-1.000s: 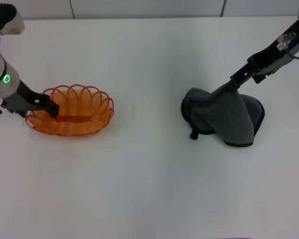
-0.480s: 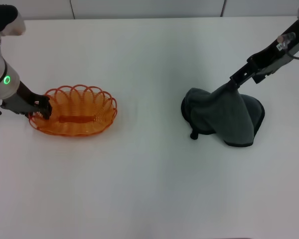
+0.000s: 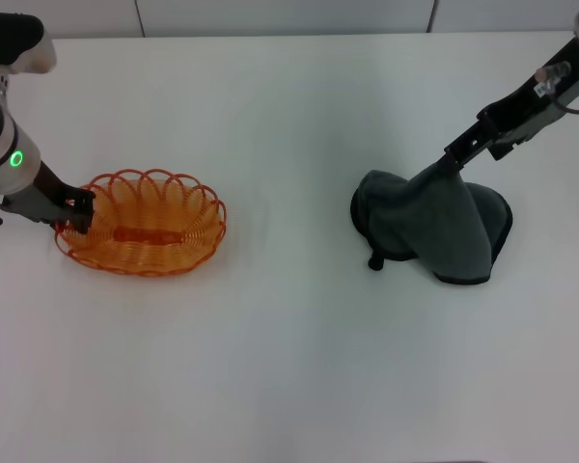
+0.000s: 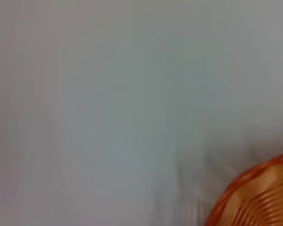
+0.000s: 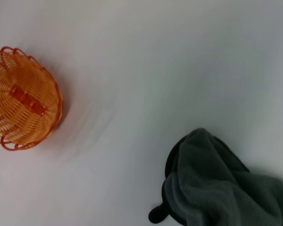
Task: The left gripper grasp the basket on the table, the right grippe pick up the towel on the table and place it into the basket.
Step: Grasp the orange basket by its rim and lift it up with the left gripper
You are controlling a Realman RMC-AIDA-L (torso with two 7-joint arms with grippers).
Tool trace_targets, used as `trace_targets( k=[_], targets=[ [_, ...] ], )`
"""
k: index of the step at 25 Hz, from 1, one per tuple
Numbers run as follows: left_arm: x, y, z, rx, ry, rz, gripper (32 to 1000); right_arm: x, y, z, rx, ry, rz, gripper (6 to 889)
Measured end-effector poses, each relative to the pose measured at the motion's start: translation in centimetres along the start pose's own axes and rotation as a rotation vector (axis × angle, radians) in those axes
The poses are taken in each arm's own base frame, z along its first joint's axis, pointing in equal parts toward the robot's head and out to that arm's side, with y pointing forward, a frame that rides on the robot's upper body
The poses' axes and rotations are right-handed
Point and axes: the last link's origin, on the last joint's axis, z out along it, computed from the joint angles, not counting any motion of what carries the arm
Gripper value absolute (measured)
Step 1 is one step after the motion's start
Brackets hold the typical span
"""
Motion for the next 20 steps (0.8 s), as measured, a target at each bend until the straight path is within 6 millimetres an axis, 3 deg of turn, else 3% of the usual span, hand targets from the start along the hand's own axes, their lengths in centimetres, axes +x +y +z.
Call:
trace_targets(
  k=[20],
  targets=[
    [0.2,0.0,-1.1,-0.084,-0.027,-0.001,194,0.3,-0.2,0.1,-0.002,0.000,0.008,862]
  ],
)
